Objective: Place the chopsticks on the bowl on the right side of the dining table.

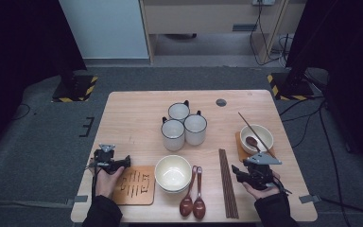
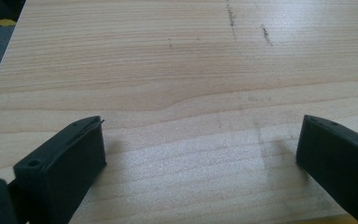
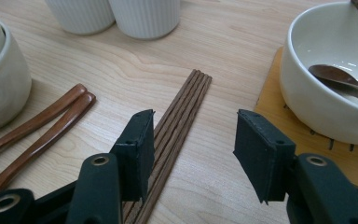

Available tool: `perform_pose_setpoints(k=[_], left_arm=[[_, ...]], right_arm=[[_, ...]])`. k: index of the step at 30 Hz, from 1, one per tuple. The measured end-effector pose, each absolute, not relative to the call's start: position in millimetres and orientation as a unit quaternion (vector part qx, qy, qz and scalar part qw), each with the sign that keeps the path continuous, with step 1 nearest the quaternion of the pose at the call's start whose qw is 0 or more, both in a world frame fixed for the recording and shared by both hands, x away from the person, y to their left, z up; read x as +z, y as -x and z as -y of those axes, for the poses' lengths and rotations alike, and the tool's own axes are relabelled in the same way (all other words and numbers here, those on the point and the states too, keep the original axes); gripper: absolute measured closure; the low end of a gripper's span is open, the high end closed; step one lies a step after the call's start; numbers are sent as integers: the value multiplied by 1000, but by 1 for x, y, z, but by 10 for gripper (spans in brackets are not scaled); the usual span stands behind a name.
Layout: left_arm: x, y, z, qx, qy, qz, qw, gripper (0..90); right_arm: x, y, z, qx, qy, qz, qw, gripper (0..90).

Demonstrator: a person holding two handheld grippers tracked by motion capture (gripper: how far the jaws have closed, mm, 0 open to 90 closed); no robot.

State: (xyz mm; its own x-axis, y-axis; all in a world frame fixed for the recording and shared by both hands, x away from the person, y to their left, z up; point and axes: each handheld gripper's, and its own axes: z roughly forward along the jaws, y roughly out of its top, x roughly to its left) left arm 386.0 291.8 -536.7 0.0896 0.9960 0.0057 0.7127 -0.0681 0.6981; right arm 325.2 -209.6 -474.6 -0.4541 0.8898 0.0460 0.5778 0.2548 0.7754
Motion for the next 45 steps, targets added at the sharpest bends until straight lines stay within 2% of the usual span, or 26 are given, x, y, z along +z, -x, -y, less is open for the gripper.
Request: perform_pose_setpoints(k=[26, 45], left_arm=[[-537, -386, -292, 256, -685, -624, 276, 4], [-537, -386, -292, 256, -684, -624, 276, 4]], right_arm=[[-499, -333, 206, 343, -478, -787, 187, 492], [-510, -335, 200, 319, -477, -801, 170, 551]])
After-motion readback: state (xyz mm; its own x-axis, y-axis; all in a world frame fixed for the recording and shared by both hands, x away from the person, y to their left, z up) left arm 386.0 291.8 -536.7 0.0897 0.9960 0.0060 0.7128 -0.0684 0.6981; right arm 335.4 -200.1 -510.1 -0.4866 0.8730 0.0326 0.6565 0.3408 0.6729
